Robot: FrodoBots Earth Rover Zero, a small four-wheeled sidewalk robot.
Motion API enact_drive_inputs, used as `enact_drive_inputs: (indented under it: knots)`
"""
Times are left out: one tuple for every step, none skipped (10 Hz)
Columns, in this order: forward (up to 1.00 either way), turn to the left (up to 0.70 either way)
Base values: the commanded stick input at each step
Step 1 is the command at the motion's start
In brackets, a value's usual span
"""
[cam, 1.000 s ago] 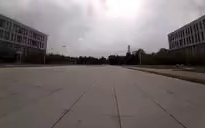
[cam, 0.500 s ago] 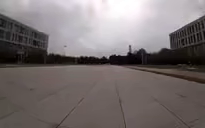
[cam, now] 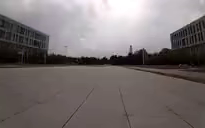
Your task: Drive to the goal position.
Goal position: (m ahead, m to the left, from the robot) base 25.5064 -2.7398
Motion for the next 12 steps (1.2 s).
enact_drive_inputs:
  knots:
    - [0.70, 0.00]
    - [0.70, 0.00]
    - [0.70, 0.00]
    - [0.70, 0.00]
    - [0.70, 0.00]
    - [0.70, 0.00]
    - [0.70, 0.00]
    - [0.70, 0.00]
    - [0.70, 0.00]
    - [0.70, 0.00]
    - [0.70, 0.00]
    - [0.70, -0.02]
